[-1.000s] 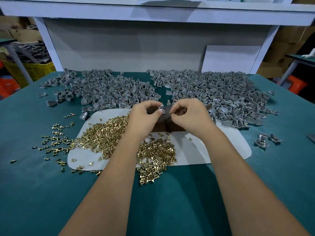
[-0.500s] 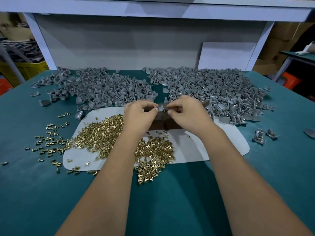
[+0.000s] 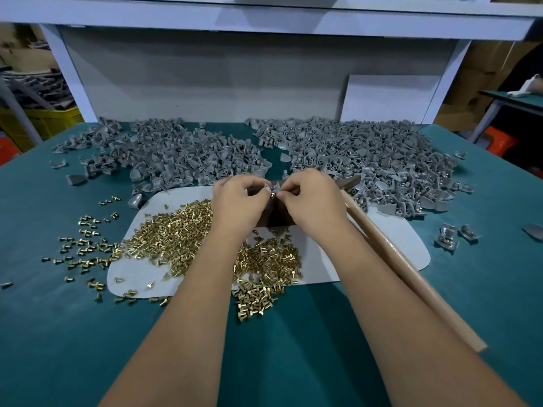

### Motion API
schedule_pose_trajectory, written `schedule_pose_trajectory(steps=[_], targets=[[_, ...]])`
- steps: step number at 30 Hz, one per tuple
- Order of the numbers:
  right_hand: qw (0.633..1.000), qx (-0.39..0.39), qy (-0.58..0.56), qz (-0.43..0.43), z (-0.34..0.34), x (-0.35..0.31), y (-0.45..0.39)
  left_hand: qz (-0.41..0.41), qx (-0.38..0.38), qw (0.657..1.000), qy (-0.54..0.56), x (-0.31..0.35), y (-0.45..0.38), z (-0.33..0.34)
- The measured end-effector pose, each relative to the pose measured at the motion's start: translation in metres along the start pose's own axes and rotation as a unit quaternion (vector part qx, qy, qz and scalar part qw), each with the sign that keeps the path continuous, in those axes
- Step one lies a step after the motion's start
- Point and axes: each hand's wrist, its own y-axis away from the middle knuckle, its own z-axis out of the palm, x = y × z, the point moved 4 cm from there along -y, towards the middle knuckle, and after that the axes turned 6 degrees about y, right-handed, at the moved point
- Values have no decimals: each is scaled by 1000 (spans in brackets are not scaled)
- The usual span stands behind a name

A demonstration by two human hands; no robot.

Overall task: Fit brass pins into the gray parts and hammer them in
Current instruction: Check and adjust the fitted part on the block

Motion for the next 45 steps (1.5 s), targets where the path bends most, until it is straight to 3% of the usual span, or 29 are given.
schedule_pose_trajectory(steps=[10,19,31,41,45], targets=[[998,-10,-64,28,-2,4,0,4,-4,1000,-4,1,1,-1],[992,-48,7,-116,0,-13,6,-14,29,999,-21,0,1,-8],[998,-26,10,-60,8,-14,1,2,18,999,-28,4,2,-6],[989,6,-151,-1,5,-6,4,18,-8,996,-88,10,6,-1],[975,38,-219,2,0,-2,6,77,4,992,-97,22,10,-5]])
